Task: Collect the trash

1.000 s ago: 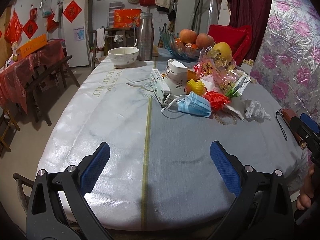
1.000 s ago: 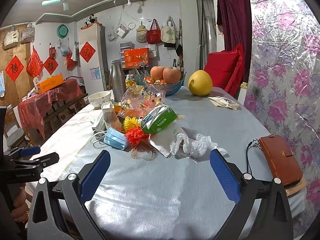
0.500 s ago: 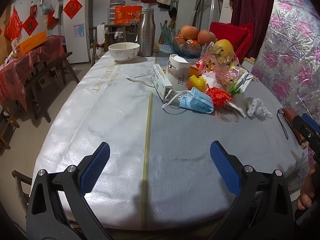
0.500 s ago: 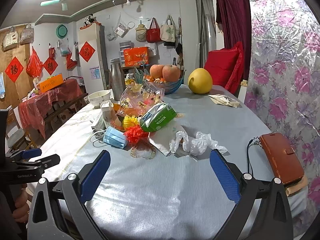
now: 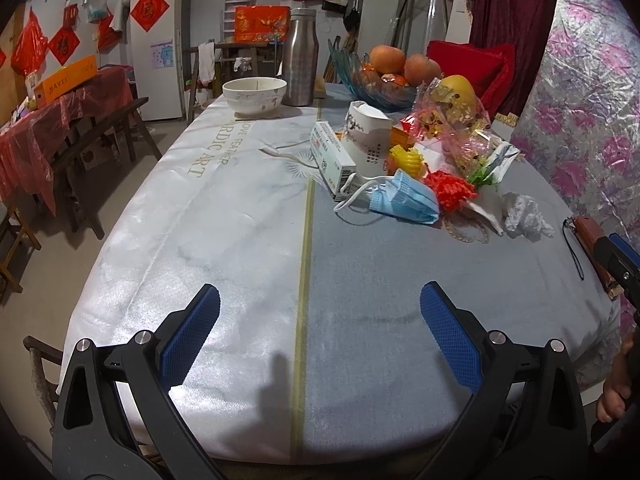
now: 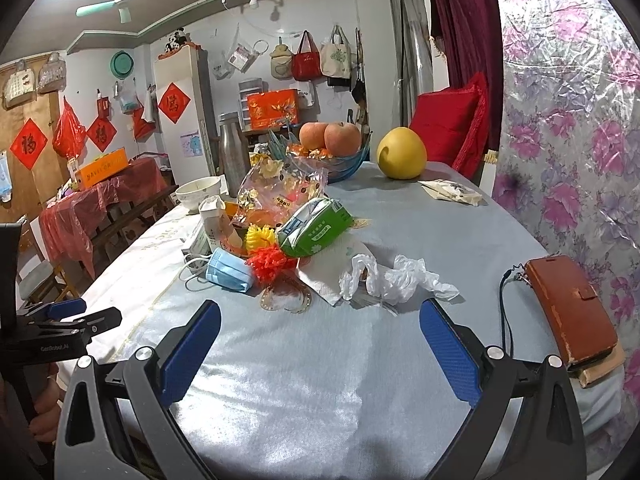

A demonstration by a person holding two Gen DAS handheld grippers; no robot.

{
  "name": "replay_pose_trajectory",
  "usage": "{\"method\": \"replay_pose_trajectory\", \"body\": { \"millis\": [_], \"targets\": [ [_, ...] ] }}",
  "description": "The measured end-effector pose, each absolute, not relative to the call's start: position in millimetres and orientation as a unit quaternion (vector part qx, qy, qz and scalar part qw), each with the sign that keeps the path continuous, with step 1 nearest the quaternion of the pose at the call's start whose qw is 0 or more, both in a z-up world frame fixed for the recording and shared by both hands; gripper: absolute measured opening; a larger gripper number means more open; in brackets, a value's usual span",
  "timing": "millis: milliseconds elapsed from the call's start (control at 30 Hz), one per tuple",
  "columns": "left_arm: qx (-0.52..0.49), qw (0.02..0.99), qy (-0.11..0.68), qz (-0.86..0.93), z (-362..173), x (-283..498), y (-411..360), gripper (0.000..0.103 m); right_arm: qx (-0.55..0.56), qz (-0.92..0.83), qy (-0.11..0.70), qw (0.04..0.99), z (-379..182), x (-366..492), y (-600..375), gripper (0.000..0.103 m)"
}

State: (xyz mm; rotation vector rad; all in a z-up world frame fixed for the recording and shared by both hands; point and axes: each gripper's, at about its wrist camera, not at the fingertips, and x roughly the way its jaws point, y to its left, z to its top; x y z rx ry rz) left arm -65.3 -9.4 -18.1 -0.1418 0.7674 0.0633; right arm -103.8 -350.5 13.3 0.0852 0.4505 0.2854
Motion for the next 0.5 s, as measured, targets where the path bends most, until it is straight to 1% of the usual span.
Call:
{"method": "replay_pose_trajectory", "body": {
  "millis": [267, 500],
  "targets": [
    [-0.07, 0.92, 0.382, 0.047, -24, -48, 4, 0.096, 0.03, 0.141, 0.231, 0.962, 5, -91, -349, 0.098],
    [-0.07, 0.922, 0.378, 0.045, -15, -15, 13, 0.096, 0.033, 0.149, 0.247, 0.957, 1, -69, -345, 0.098]
  ]
}}
